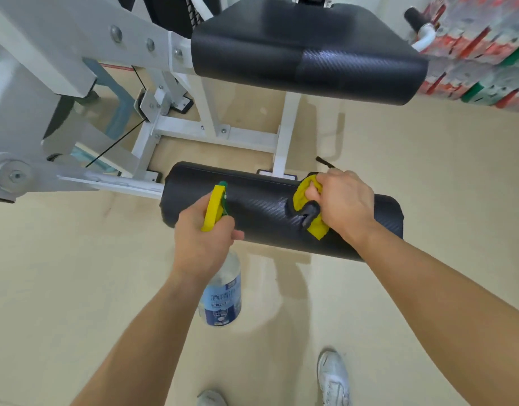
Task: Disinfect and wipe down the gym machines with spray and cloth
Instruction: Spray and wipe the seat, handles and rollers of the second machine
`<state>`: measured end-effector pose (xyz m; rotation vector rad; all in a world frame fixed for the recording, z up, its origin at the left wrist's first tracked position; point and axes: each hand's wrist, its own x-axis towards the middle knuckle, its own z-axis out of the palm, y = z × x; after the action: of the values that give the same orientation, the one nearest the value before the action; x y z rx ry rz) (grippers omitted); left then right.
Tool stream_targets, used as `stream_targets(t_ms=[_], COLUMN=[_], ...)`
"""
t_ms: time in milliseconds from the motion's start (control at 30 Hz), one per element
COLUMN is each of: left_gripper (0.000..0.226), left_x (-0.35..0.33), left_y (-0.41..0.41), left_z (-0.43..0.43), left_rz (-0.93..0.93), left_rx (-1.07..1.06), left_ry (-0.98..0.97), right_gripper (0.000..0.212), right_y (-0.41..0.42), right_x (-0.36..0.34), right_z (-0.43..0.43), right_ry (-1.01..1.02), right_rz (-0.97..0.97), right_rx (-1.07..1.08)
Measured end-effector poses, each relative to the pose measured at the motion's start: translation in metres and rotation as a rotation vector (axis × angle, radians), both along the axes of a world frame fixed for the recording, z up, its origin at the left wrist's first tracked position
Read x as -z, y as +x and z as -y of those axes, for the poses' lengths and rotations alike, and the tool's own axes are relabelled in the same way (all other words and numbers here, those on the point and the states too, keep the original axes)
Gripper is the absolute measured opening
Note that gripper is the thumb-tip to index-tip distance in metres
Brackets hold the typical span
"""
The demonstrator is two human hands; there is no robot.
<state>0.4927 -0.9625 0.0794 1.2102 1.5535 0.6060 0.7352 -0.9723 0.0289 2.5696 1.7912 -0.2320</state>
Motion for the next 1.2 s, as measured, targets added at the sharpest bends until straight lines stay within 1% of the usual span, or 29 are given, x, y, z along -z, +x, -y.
stream_targets(t_ms=[133,200,267,367,467,533,600,733,833,933,1033,1100,1133,1200], left_gripper=[0.033,0.032,0.028,0.023,0.016,0.012,0.011,0.007,0.007,0.009,0.012,0.017,0.020,0.025], left_x=[0.000,0.003,0.006,0.011,0.014,0.016,0.016,0.018,0.018,0.019,0.020,0.018,0.017,0.013], left_y=[0.045,0.065,0.087,0.110,0.125,0.131,0.135,0.142,0.145,0.145,0.142,0.136,0.132,0.120], left_z=[0.020,0.031,0.042,0.056,0.068,0.076,0.082,0.087,0.088,0.086,0.087,0.087,0.087,0.083], left_rz=[0.149,0.177,0.166,0.115,0.112,0.106,0.092,0.068,0.062,0.072,0.080,0.092,0.105,0.132], left_rx=[0.065,0.123,0.186,0.242,0.265,0.292,0.309,0.327,0.302,0.254,0.251,0.252,0.240,0.183], left_ry=[-0.083,-0.102,-0.117,-0.161,-0.205,-0.214,-0.212,-0.219,-0.237,-0.274,-0.263,-0.230,-0.209,-0.169], right_gripper=[0.024,0.024,0.025,0.024,0.021,0.029,0.039,0.037,0.036,0.035,0.036,0.036,0.034,0.032], right_y=[0.042,0.062,0.080,0.105,0.128,0.136,0.137,0.127,0.114,0.103,0.097,0.091,0.085,0.063], right_x=[0.005,0.007,0.008,0.009,0.013,0.016,0.017,0.012,0.003,-0.005,-0.006,-0.002,0.001,0.009], right_z=[0.036,0.053,0.070,0.099,0.138,0.162,0.175,0.179,0.166,0.145,0.116,0.097,0.088,0.067], right_ry=[0.021,0.033,0.040,0.054,0.078,0.118,0.137,0.257,0.339,0.373,0.380,0.376,0.352,0.268], right_rz=[0.073,0.098,0.096,0.028,-0.052,-0.103,-0.170,-0.269,-0.363,-0.399,-0.379,-0.356,-0.321,-0.183], right_rx=[0.050,0.094,0.152,0.281,0.471,0.599,0.641,0.638,0.629,0.535,0.410,0.326,0.272,0.147])
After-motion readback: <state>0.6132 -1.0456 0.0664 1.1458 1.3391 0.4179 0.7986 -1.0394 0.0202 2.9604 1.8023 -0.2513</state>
